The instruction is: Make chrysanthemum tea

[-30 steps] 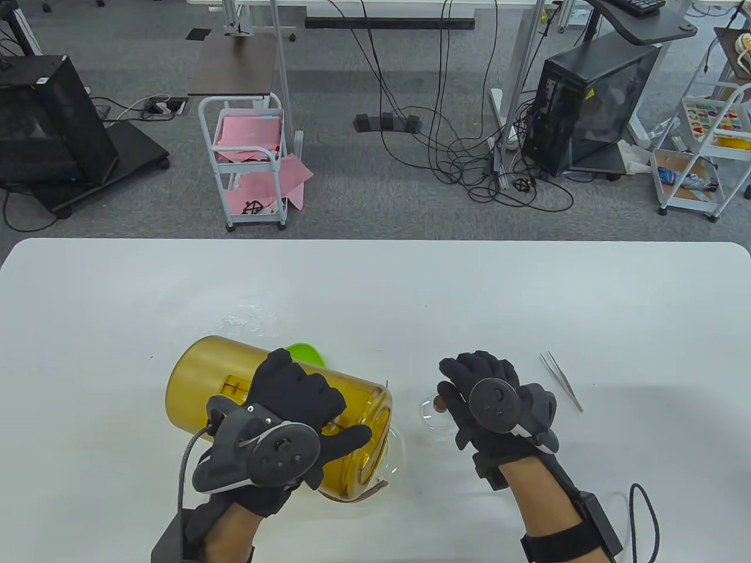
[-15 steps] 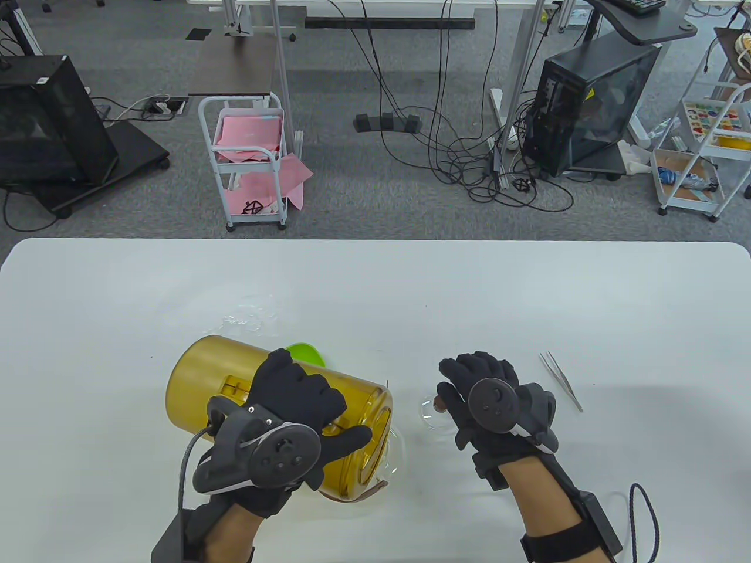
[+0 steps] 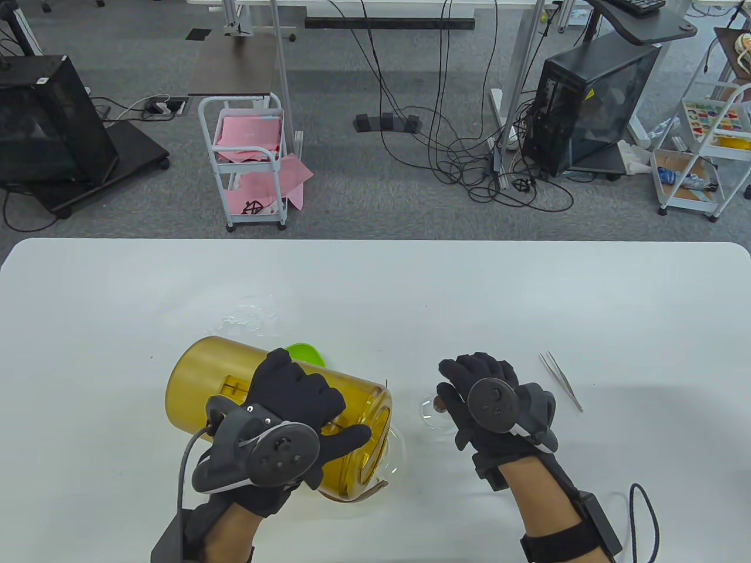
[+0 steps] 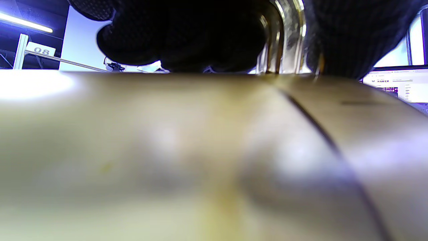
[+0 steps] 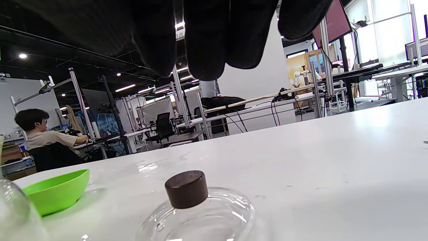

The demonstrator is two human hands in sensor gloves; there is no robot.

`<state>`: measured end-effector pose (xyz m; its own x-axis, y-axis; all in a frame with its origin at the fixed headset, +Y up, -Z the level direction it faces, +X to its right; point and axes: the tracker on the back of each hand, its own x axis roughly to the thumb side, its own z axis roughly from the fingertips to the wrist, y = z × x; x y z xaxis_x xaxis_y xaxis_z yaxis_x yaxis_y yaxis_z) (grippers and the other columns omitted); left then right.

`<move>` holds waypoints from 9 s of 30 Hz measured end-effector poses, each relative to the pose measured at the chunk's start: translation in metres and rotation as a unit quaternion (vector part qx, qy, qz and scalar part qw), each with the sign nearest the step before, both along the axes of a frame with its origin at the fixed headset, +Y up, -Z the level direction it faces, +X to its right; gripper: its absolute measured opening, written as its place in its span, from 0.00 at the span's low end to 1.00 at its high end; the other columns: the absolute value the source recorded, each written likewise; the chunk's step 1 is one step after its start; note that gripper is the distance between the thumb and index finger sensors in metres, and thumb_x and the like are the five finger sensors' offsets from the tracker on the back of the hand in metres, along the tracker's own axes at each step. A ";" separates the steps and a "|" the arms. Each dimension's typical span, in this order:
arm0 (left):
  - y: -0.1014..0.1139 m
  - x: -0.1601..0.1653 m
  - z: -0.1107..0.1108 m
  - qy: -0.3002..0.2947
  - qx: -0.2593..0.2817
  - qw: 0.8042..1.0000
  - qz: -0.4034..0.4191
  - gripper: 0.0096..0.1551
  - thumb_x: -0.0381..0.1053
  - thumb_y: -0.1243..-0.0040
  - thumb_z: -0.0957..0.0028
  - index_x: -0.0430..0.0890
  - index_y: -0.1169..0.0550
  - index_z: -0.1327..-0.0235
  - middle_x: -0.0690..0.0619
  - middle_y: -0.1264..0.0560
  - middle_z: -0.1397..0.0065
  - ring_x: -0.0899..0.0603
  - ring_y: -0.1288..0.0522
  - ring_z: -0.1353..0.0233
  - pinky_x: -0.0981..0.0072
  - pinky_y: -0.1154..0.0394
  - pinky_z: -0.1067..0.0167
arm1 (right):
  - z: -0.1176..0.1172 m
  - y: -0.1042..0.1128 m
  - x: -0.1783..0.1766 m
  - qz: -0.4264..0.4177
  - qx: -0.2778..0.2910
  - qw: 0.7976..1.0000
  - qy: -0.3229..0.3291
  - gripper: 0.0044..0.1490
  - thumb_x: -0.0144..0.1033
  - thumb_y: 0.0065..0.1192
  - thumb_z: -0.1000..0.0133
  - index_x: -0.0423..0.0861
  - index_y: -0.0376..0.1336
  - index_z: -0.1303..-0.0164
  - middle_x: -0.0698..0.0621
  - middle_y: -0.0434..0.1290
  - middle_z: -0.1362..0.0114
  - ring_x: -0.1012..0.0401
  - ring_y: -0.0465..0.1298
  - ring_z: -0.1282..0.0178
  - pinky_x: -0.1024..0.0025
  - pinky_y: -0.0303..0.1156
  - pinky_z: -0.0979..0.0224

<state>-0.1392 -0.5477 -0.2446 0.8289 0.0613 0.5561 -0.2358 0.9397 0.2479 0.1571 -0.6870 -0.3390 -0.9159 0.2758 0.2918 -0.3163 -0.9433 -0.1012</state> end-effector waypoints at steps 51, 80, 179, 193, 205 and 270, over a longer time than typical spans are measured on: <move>-0.063 -0.219 -0.056 0.243 0.059 0.770 0.587 0.34 0.77 0.38 0.47 0.47 0.17 0.55 0.46 0.18 0.53 0.35 0.25 0.48 0.24 0.40 0.30 | -0.002 0.001 0.008 -0.025 -0.007 0.999 -0.018 0.36 0.58 0.53 0.38 0.54 0.62 0.20 0.47 0.65 0.19 0.42 0.64 0.16 0.32 0.54 0.22; -0.056 -0.111 -0.070 0.054 0.078 0.937 0.335 0.30 0.63 0.41 0.38 0.50 0.24 0.27 0.43 0.29 0.19 0.30 0.34 0.20 0.31 0.46 0.23 | 0.001 0.011 0.021 -0.056 0.027 0.998 -0.021 0.38 0.58 0.53 0.38 0.53 0.59 0.19 0.47 0.63 0.18 0.42 0.63 0.15 0.33 0.54 0.21; -0.155 -0.098 -0.093 0.069 -0.103 0.971 0.206 0.30 0.65 0.43 0.39 0.49 0.21 0.31 0.44 0.23 0.24 0.31 0.30 0.25 0.29 0.43 0.25 | 0.076 -0.009 -0.109 -0.045 0.100 0.972 0.208 0.31 0.43 0.56 0.37 0.53 0.63 0.22 0.50 0.65 0.20 0.46 0.64 0.15 0.35 0.53 0.19; -0.156 -0.096 -0.092 0.068 -0.105 0.971 0.203 0.31 0.66 0.43 0.39 0.49 0.21 0.31 0.44 0.23 0.24 0.31 0.29 0.25 0.29 0.43 0.25 | 0.074 -0.010 -0.107 -0.035 0.097 0.973 0.206 0.31 0.45 0.58 0.37 0.54 0.64 0.22 0.50 0.65 0.19 0.46 0.63 0.14 0.35 0.53 0.19; -0.156 -0.096 -0.092 0.068 -0.108 0.971 0.201 0.31 0.66 0.43 0.39 0.49 0.21 0.31 0.44 0.23 0.24 0.31 0.30 0.25 0.29 0.43 0.25 | 0.075 0.005 -0.095 -0.068 0.122 0.971 0.193 0.34 0.49 0.57 0.38 0.54 0.62 0.20 0.51 0.65 0.19 0.46 0.64 0.14 0.35 0.54 0.19; -0.159 -0.097 -0.094 0.070 -0.123 0.971 0.192 0.31 0.66 0.43 0.39 0.49 0.21 0.31 0.43 0.24 0.24 0.31 0.30 0.24 0.29 0.43 0.25 | -0.017 -0.044 -0.011 -0.027 -0.054 0.998 0.011 0.38 0.54 0.58 0.38 0.53 0.59 0.18 0.49 0.65 0.18 0.45 0.65 0.15 0.35 0.55 0.19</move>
